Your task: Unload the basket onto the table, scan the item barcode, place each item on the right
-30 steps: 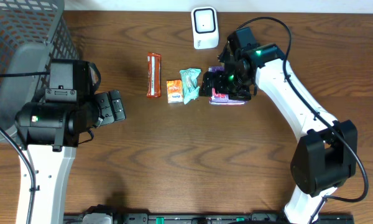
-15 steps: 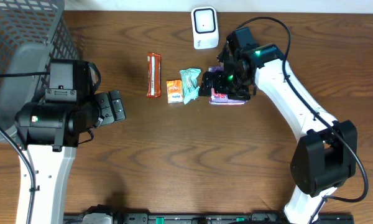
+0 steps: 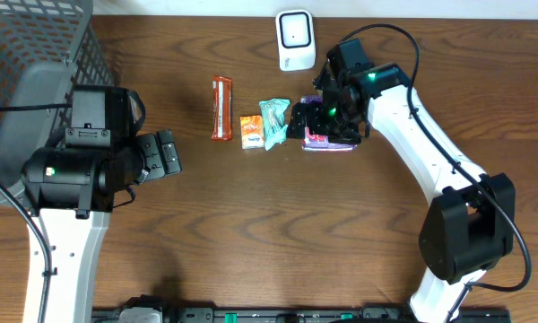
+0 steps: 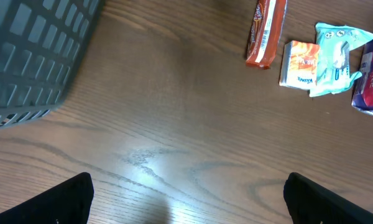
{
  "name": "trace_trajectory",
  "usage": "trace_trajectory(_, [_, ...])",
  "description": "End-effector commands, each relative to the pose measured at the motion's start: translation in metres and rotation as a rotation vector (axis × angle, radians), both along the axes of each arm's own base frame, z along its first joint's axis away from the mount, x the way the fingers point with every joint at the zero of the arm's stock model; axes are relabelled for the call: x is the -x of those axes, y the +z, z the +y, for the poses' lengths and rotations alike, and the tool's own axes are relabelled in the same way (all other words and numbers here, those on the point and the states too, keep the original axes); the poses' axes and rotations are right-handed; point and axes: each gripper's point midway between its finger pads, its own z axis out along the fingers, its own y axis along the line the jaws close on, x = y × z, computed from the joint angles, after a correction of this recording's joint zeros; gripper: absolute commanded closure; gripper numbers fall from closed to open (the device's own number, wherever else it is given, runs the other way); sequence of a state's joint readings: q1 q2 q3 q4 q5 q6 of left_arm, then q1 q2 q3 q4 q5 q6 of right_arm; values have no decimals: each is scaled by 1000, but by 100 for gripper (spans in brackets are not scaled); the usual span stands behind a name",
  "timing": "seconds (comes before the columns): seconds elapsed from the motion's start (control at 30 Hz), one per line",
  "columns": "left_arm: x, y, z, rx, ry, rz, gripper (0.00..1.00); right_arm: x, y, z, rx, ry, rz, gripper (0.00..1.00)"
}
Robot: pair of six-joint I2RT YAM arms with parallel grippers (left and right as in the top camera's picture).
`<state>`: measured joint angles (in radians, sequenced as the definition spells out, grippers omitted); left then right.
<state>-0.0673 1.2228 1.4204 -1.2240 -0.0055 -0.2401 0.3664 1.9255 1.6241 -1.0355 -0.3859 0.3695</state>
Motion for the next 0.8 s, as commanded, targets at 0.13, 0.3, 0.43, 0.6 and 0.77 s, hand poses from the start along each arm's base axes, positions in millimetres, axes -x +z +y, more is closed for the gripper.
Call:
trace_trajectory(0.13, [0, 1, 1, 4, 14, -3, 2, 0, 1, 8, -9, 33, -9, 1])
trace_trajectory(0.3, [0, 1, 1, 4, 14, -3, 2, 0, 1, 8, -9, 33, -10, 1])
trace_trajectory(0.43, [0, 1, 1, 4, 14, -3, 2, -5, 3, 10, -17, 33, -31, 1])
trace_trajectory(0.6, [0, 1, 1, 4, 14, -3, 2, -7, 3, 12, -24, 19, -37, 1])
trace_trajectory(0.77, [0, 1, 1, 4, 14, -3, 2, -7, 3, 12, -24, 19, -36, 1])
